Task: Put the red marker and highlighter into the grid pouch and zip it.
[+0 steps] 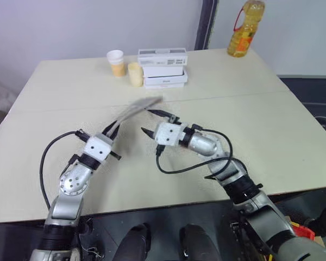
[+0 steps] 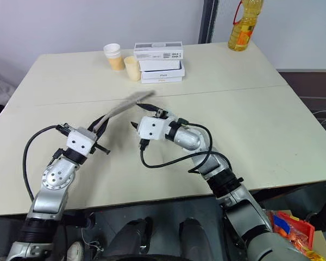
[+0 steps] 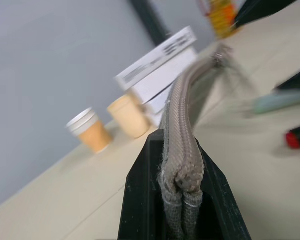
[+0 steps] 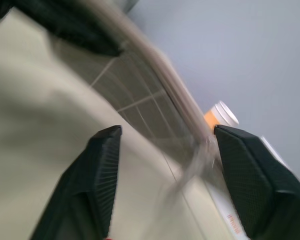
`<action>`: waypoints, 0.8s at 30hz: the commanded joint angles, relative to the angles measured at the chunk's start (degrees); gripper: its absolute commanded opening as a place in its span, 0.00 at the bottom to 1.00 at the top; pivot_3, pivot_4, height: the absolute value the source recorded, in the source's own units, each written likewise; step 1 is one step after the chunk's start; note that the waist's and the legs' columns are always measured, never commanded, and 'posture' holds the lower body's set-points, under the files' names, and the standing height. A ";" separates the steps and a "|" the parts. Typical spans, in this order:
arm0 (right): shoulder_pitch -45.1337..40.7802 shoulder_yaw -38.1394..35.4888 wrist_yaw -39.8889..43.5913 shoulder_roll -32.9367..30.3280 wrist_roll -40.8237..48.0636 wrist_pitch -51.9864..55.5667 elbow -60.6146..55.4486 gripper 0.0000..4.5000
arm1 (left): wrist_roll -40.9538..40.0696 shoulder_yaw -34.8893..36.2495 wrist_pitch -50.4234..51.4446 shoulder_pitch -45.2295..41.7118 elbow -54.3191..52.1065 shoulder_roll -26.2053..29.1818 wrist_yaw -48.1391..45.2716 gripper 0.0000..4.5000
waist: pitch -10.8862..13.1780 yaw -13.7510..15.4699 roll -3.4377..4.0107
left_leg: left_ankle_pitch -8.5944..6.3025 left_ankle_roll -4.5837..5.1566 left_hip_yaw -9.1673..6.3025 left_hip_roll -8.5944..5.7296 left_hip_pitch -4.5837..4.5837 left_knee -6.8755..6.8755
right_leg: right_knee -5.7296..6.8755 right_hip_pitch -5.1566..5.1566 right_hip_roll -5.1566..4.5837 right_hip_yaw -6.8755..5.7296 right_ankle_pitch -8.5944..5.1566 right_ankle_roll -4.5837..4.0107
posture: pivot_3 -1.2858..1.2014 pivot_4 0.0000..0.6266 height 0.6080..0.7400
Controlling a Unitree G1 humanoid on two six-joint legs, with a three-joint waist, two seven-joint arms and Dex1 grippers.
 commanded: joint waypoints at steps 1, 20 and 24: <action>1.81 -2.80 2.40 2.05 7.15 7.54 -5.74 0.62 | 0.86 -0.17 0.39 -0.50 -2.59 -1.05 1.85 0.00 | 0.00 -0.05 0.00 | 0.00 0.00 0.00 0.00 0.00 0.00 | 0.00 0.00 0.00 0.00 0.00 0.00 | 0.52 0.24 1.00; -0.86 -11.61 -6.66 10.56 16.71 33.71 -6.65 0.62 | 0.07 -2.09 3.01 1.25 -7.54 -1.69 -0.25 0.00 | 0.00 0.01 0.00 | 0.00 0.00 0.00 -0.01 0.01 0.01 | 0.03 -0.01 -0.01 0.00 0.01 -0.01 | 0.52 0.24 1.00; -1.47 -11.71 -7.65 10.71 16.60 33.53 -5.77 0.62 | -0.20 -2.03 3.16 1.46 -7.79 -1.72 -0.75 0.00 | 0.00 0.04 0.01 | 0.00 0.00 0.00 -0.01 0.01 0.01 | 0.03 -0.01 -0.01 0.00 0.01 -0.01 | 0.52 0.24 1.00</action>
